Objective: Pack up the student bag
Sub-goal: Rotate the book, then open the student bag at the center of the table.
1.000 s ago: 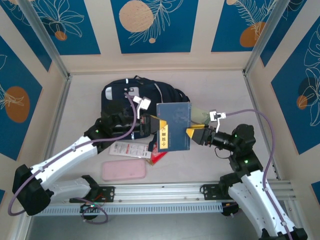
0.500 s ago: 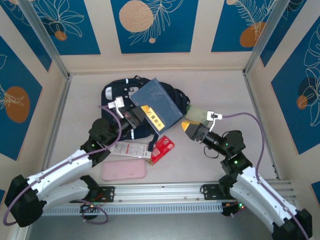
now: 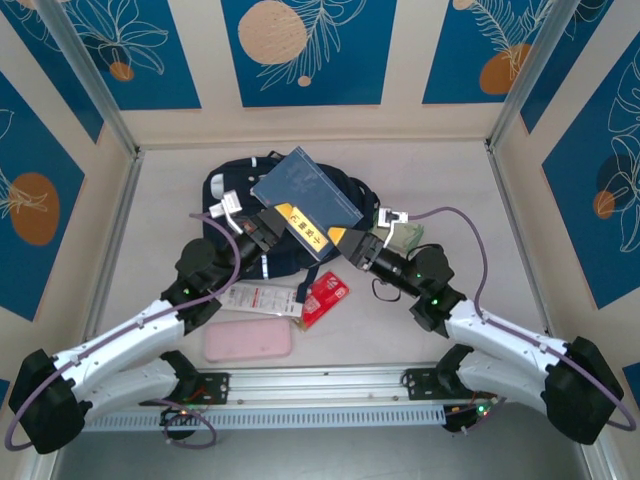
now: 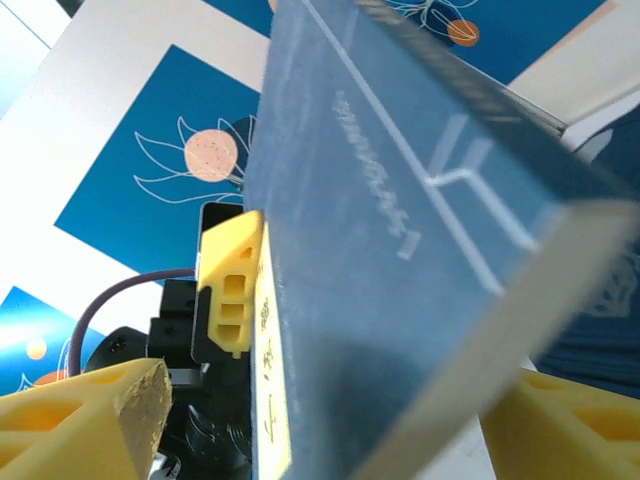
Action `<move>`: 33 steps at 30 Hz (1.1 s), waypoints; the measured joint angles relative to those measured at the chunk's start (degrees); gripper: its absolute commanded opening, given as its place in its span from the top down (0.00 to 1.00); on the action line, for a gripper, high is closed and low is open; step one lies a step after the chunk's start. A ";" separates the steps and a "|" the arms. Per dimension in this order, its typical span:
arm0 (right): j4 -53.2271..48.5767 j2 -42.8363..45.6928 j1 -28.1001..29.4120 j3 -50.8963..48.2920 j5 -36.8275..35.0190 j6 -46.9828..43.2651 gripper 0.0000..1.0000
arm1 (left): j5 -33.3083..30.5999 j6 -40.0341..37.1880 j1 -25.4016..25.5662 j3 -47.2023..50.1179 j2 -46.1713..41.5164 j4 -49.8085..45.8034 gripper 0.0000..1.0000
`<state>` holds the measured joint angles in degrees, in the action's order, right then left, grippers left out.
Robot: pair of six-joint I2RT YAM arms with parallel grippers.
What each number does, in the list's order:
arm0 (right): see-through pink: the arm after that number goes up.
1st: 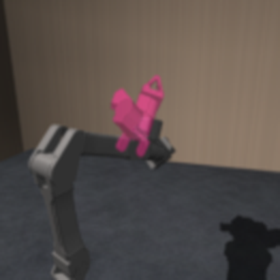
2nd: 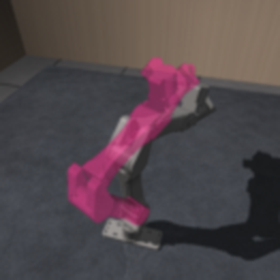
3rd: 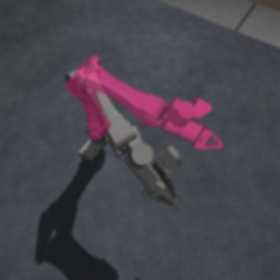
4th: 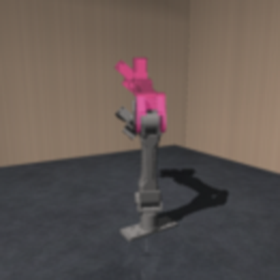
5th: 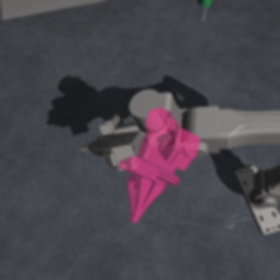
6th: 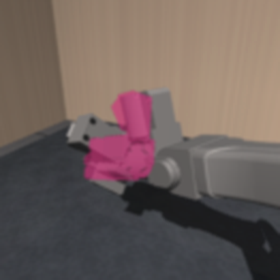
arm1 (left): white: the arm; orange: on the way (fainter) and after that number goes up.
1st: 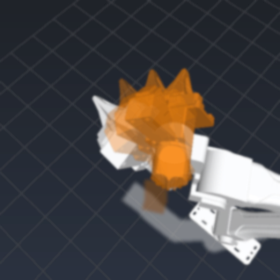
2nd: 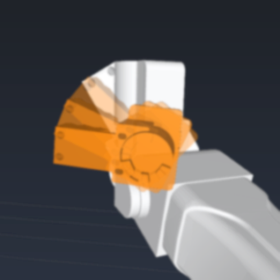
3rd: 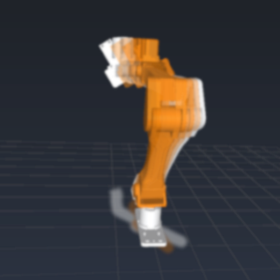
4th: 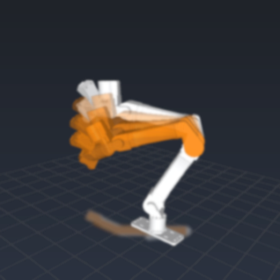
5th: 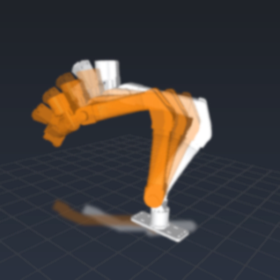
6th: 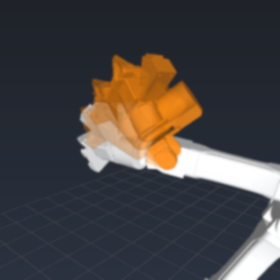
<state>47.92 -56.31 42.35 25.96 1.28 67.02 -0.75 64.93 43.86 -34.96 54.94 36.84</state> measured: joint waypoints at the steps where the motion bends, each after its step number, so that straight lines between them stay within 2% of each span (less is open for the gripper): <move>1: 1.01 -0.74 0.39 0.22 -0.31 -0.02 0.25 | -0.07 0.22 0.04 0.00 0.02 -0.13 1.00; 3: 2.01 -1.97 0.96 0.63 -1.01 -0.17 0.31 | -0.28 0.72 0.15 0.00 0.04 -0.24 1.00; 6: 3.15 -3.28 1.81 1.25 -2.01 -0.55 0.50 | -0.42 1.01 0.20 0.00 0.04 -0.37 1.00; 11: 3.34 -3.48 2.29 1.70 -4.24 -1.51 0.99 | -0.66 1.38 0.22 -0.02 0.04 -1.16 1.00; 13: 2.36 -3.04 2.38 1.70 -5.18 -1.51 1.00 | -1.05 1.62 0.20 -0.15 0.04 -2.25 1.00; 14: 1.36 -2.54 2.47 1.70 -5.53 -1.75 1.00 | -1.05 1.84 0.22 -0.55 0.09 -3.48 0.94; 15: 0.11 -1.84 2.58 1.70 -5.92 -1.92 1.00 | -1.03 1.88 0.28 -1.01 0.15 -4.74 0.85; 19: -10.84 4.87 2.45 1.92 -10.19 -4.85 1.00 | -1.31 -0.83 0.57 -5.01 0.74 -14.45 0.35; 21: -18.99 9.55 1.84 2.62 -13.86 -6.51 1.00 | -2.14 -2.69 0.57 -7.45 1.27 -20.24 0.25; 23: -28.30 14.49 0.94 3.54 -17.97 -8.35 1.00 | -2.97 -6.10 0.57 -11.32 3.08 -27.36 0.21; 27: -43.87 21.59 -0.98 3.82 -23.39 -10.75 1.00 | -4.66 -12.63 0.57 -22.38 10.80 -41.72 0.20; 30: -54.05 26.77 -2.54 2.47 -25.92 -11.69 1.00 | -5.49 -16.85 -0.15 -31.63 19.37 -51.32 0.19; 33: -60.63 31.93 -3.52 -0.61 -27.08 -12.35 1.00 | -3.72 -20.74 -1.68 -40.37 30.01 -57.92 0.19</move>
<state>-12.71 -24.38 38.83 25.34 -25.80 54.68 -4.47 44.18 42.17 -75.33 84.95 -21.08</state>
